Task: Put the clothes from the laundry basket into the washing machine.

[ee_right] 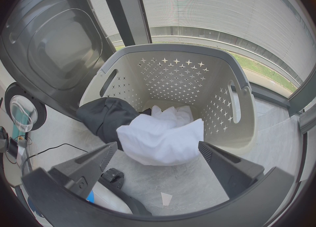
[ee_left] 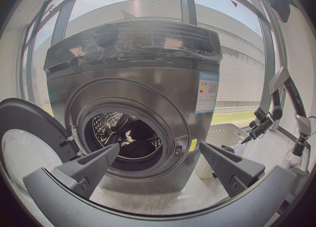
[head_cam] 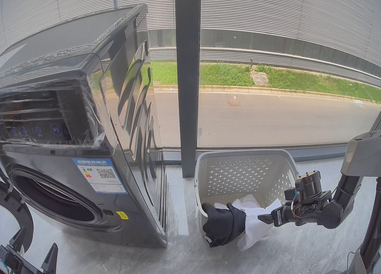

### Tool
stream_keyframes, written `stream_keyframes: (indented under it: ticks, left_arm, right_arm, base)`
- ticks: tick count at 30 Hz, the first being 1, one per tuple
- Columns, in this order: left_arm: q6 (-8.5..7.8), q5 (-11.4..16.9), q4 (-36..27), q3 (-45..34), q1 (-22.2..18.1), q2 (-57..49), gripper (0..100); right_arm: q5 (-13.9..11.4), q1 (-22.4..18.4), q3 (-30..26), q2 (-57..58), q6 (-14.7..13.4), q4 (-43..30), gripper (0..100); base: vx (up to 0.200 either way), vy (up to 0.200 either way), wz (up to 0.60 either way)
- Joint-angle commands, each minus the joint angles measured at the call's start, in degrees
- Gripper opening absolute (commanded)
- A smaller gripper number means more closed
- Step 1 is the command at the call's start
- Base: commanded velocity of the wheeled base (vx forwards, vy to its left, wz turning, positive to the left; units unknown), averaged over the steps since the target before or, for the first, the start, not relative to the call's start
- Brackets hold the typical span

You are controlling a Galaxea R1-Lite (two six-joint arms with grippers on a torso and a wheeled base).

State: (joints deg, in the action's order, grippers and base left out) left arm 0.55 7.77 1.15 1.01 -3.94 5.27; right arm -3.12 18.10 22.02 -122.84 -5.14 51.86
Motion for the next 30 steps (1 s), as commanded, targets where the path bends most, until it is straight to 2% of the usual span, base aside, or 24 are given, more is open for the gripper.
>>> stream_keyframes:
  ticks: [1,4,10,11,14,16,18,21,23,24,27,28,30]
  left_arm:
    - [0.07,0.06,0.26,-0.13,-0.02,0.09,100]
    - [0.07,0.06,0.26,-0.13,-0.02,0.09,100]
    - [0.07,-0.03,0.26,-0.13,-0.02,0.09,100]
    - [0.07,-0.29,0.26,-0.22,-0.02,0.09,100]
    - [0.15,-0.38,0.35,-0.22,-0.02,0.09,100]
    - [0.07,-0.29,0.35,-0.22,-0.02,0.09,100]
    - [0.15,-0.29,0.35,-0.22,-0.02,0.09,100]
    - [0.24,-0.21,0.35,-0.22,-0.02,0.09,100]
    - [0.24,-0.21,0.35,-0.22,-0.02,0.09,100]
    - [0.24,-0.12,0.35,-0.22,-0.02,0.09,100]
    - [0.24,-0.12,0.35,-0.22,-0.02,0.09,100]
    - [0.24,-0.12,0.35,-0.22,-0.02,0.09,100]
    - [0.24,-0.03,0.35,-0.22,-0.02,0.09,100]
  right_arm:
    - [0.04,0.27,-0.04,-0.55,-0.04,0.00,100]
    - [0.04,0.44,-0.57,-0.47,0.05,0.00,100]
    - [0.22,3.25,-2.94,-0.47,0.22,-1.41,100]
    - [0.48,4.13,-5.40,-0.73,-0.13,-1.41,100]
    - [0.48,4.66,-4.61,-1.08,-0.83,-1.41,100]
    - [1.45,5.10,-2.50,-1.87,-1.71,-1.41,100]
    - [2.59,5.36,-2.77,-2.66,-2.59,-1.41,100]
    - [3.56,5.36,-2.07,-4.86,-5.23,-1.41,100]
    - [3.65,5.36,-1.19,-5.12,-5.49,-1.41,100]
    - [4.26,5.36,0.22,-5.48,-5.75,-1.41,100]
    - [6.46,5.36,-0.13,-5.83,-6.28,-1.41,100]
    - [6.46,5.36,-0.13,-5.83,-6.28,-1.41,100]
    - [7.43,4.75,0.48,-7.67,-8.30,-1.41,100]
  base:
    - [0.000,0.000,0.00]
    - [0.000,0.000,0.00]
    - [0.000,0.000,0.00]
    - [0.000,0.000,0.00]
    - [0.000,0.000,0.00]
    - [0.000,0.000,0.00]
    - [0.000,0.000,0.00]
    - [0.000,0.000,0.00]
    - [0.000,0.000,0.00]
    - [0.000,0.000,0.00]
    - [0.000,0.000,0.00]
    - [0.000,0.000,0.00]
    - [0.000,0.000,0.00]
